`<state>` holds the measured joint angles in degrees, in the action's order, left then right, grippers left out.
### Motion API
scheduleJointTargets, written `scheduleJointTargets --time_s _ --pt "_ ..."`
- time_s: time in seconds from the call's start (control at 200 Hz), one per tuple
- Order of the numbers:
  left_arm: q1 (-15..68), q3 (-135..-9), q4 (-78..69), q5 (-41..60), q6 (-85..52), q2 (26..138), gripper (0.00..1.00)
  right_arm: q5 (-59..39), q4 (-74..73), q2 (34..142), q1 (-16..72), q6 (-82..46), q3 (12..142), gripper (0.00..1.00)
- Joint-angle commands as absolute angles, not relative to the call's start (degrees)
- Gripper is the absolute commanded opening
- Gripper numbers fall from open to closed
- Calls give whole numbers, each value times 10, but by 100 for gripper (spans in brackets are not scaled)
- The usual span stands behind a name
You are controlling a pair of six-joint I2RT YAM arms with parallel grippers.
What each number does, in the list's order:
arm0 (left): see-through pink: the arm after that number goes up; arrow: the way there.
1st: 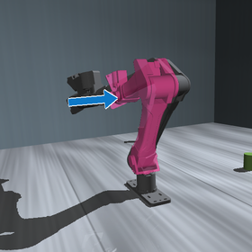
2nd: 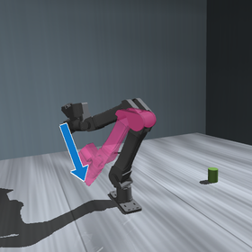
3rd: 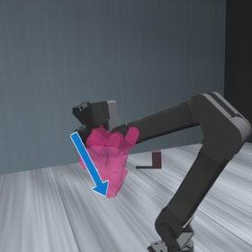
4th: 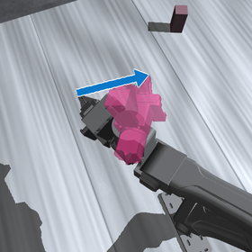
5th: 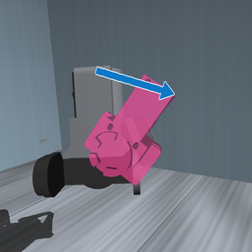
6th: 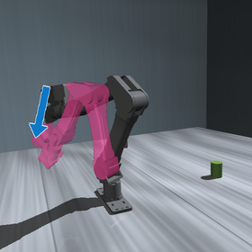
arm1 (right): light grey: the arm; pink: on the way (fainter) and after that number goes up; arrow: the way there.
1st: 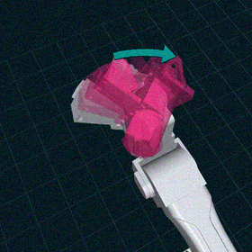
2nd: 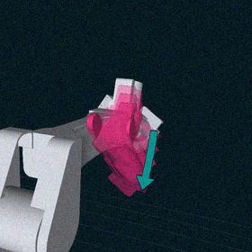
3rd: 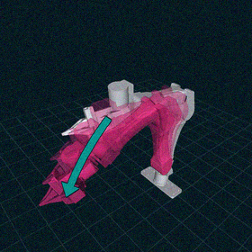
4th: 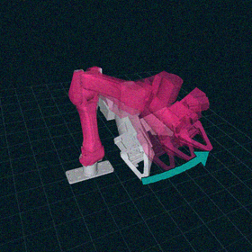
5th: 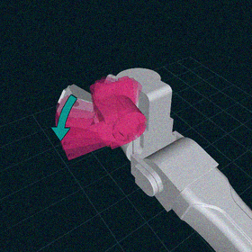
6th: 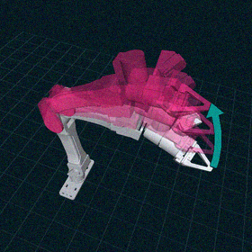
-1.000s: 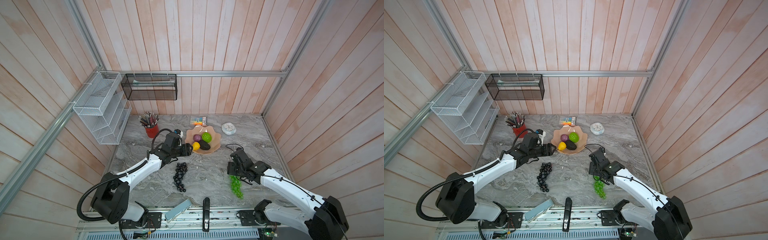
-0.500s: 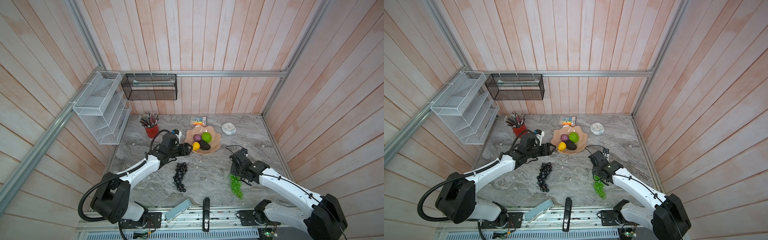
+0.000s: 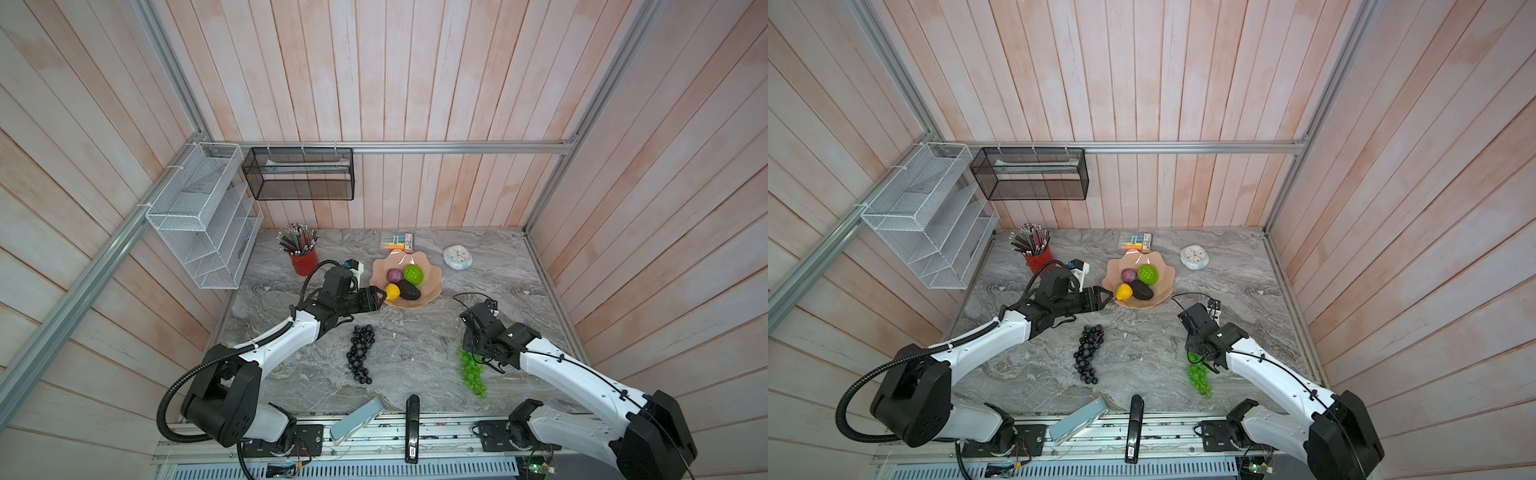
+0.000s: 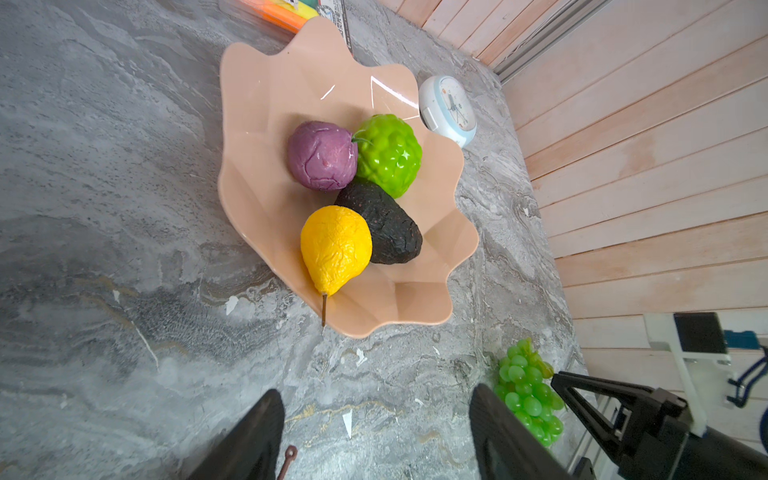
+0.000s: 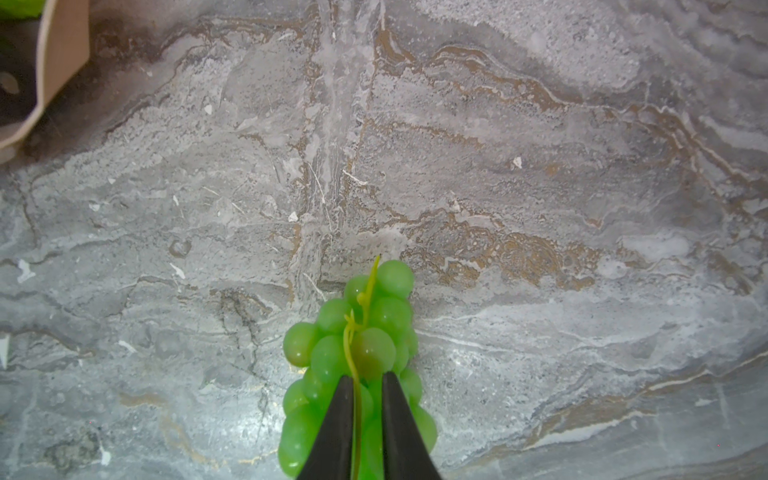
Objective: Place and organize the fake fruits in the fruit bowl
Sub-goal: 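Lower the right gripper onto the green grape bunch and grasp its stem, then lift the green grapes with the right gripper over the bowl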
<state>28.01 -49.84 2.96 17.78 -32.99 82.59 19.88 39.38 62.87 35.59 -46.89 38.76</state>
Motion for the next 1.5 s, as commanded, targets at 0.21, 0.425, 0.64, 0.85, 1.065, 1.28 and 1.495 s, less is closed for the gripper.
scheduleJointTargets --time_s 0.21,0.425,0.64,0.85,1.065,1.28,1.495 --pt "276 -486 18 185 -338 815 73 193 401 621 354 -466 374 0" --pt "276 -493 26 183 -344 816 73 176 412 604 354 -444 397 0" --pt "276 -509 45 176 -349 821 73 162 419 580 355 -430 427 0" --pt "276 -522 60 175 -353 823 73 175 434 573 358 -407 460 0" --pt "276 -522 70 166 -356 817 72 172 426 547 357 -408 463 0" --pt "276 -527 82 157 -358 814 72 177 449 569 357 -358 541 0" --pt "276 -526 101 149 -350 802 72 190 451 594 358 -299 619 0"
